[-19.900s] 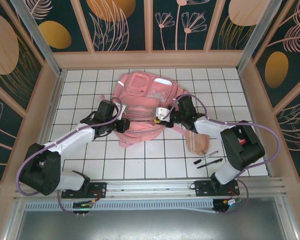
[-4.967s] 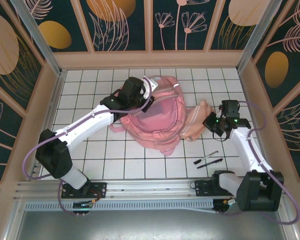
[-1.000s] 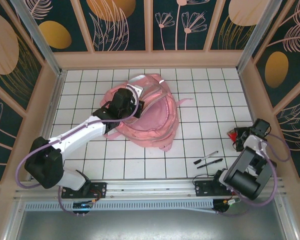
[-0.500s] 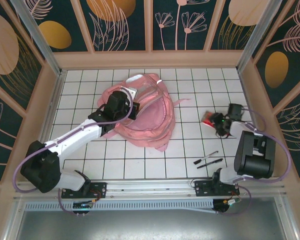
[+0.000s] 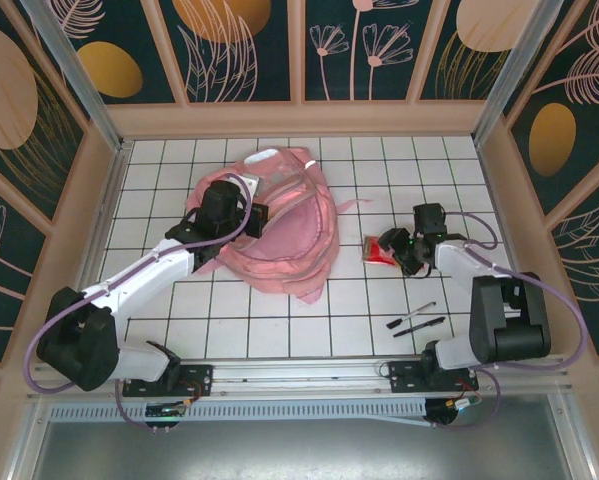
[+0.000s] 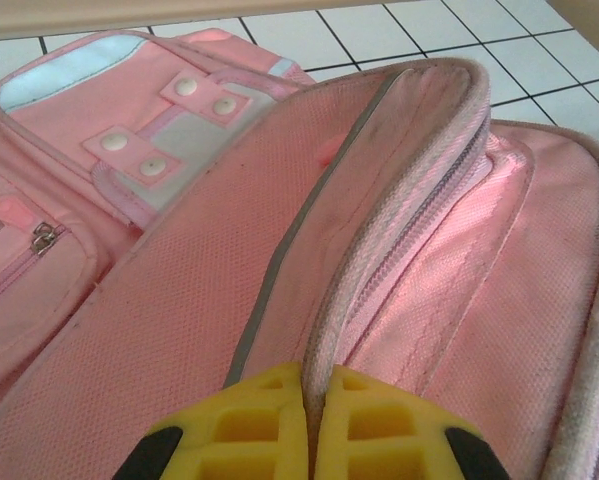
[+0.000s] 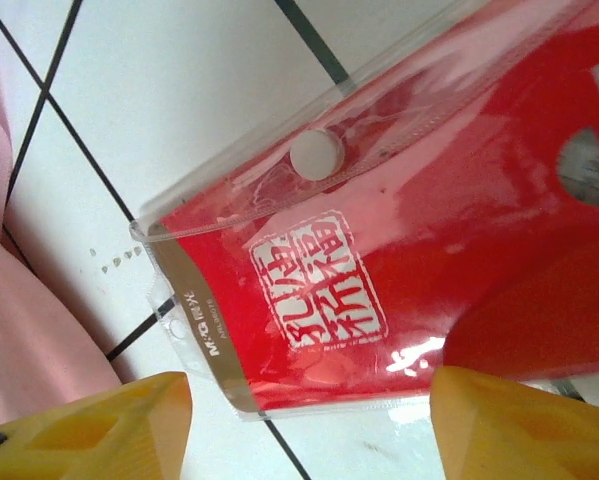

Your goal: Pack the student bag

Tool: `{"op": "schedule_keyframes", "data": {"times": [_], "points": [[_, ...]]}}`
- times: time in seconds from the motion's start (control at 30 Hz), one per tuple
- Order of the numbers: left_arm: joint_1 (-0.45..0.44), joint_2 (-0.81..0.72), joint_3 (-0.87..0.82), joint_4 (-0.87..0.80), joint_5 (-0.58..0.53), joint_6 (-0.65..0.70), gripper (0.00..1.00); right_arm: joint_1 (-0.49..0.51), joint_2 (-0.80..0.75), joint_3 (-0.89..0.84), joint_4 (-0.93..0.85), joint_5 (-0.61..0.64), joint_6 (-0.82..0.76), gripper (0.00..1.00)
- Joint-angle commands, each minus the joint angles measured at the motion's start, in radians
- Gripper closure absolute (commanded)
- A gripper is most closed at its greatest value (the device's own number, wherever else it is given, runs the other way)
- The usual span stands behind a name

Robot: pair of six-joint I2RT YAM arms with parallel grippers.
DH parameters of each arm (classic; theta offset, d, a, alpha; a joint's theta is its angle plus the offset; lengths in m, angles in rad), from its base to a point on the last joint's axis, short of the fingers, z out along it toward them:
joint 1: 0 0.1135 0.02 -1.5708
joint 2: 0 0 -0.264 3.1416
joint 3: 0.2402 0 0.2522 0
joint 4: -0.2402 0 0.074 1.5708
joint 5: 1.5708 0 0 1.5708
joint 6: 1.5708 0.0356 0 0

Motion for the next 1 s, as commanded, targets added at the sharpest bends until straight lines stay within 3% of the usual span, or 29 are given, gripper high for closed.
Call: {"op": "schedule_keyframes", "data": {"times": [0.0,0.1,0.23,0.37,0.53,0.67,0.73,0.77,0.83,0.87,0.97], "points": [[0.012,0.014,0.038,-0.022,0.021,-0.022,1.0,0.001,-0.067,0.059,-0.151,0.086,0.044,0.29],[0.012,0.026,0.091,-0.02,0.044,-0.035,1.0,-0.001,-0.087,0.03,-0.197,0.072,0.167,0.24],[0.012,0.033,0.141,-0.032,0.085,-0.049,1.0,-0.004,-0.083,-0.051,-0.104,0.005,0.296,0.18],[0.012,0.018,0.151,-0.002,0.085,-0.057,1.0,-0.068,0.014,-0.019,-0.067,0.028,0.275,0.18],[0.012,0.027,0.162,-0.014,0.09,-0.028,1.0,-0.092,0.128,0.018,0.009,0.065,0.204,0.34],[0.012,0.047,0.157,-0.069,0.099,0.028,1.0,-0.093,0.179,0.041,0.007,0.101,0.12,0.63],[0.012,0.048,0.157,-0.091,0.126,0.074,1.0,-0.086,0.175,0.035,0.008,0.125,0.073,0.72],[0.012,0.048,0.164,-0.105,0.164,0.117,0.95,-0.086,0.172,0.035,0.0,0.14,0.043,0.74],[0.012,0.058,0.198,-0.142,0.251,0.189,0.66,-0.084,0.167,0.036,-0.015,0.149,-0.021,0.81],[0.011,0.064,0.226,-0.166,0.301,0.225,0.6,-0.084,0.161,0.037,-0.028,0.152,-0.05,0.83],[-0.02,0.113,0.336,-0.239,0.357,0.294,0.56,-0.081,0.131,0.04,-0.066,0.126,-0.133,0.9]]}}
